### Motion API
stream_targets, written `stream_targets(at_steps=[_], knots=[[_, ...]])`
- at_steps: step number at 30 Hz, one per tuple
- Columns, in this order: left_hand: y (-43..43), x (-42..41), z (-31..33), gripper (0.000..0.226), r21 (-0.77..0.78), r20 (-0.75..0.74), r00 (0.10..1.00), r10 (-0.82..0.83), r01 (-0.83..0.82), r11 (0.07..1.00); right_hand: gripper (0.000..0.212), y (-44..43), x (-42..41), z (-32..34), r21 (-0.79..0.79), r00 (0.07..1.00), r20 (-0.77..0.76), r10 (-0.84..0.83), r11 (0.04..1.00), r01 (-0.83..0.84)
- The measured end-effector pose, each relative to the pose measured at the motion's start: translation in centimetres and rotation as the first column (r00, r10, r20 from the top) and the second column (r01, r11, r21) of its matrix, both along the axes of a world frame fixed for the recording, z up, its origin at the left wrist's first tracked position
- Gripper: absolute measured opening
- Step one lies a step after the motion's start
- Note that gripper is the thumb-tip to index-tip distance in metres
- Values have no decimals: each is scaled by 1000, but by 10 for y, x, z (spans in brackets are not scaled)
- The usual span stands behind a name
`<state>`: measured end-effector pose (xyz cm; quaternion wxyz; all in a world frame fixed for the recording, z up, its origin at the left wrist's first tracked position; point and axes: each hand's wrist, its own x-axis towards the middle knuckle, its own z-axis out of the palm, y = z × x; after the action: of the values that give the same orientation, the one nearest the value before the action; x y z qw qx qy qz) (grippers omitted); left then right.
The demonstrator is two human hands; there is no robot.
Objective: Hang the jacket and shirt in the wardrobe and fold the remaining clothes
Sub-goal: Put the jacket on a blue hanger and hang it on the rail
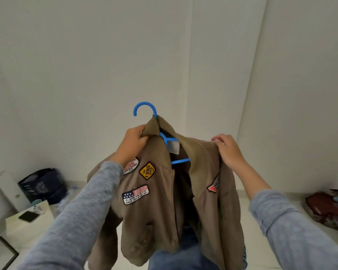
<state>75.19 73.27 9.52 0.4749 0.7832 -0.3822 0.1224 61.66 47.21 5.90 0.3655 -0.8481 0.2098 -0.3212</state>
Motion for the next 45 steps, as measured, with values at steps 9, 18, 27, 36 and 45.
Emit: stream_targets(at_steps=[9, 18, 27, 36, 45], knots=[[-18, -4, -6, 15, -56, -43, 993, 107, -110, 992, 53, 52, -13, -27, -549, 988, 31, -152, 823, 144], [-31, -24, -4, 14, 59, 102, 988, 115, -122, 991, 33, 83, 5, 2, -143, 970, 215, 112, 986, -82], [-28, -27, -5, 13, 38, 82, 996, 26, -29, 999, 24, 85, -4, 6, -230, 935, 281, 219, 961, -156], [-31, -32, 3, 12, 24, 47, 993, -108, 107, 994, 34, 63, -9, 26, -243, 972, 37, 233, 945, -217], [-26, -22, 5, 12, -10, 4, 987, -162, 162, 987, 42, 66, 0, 52, -182, 971, 169, 172, 973, -140]])
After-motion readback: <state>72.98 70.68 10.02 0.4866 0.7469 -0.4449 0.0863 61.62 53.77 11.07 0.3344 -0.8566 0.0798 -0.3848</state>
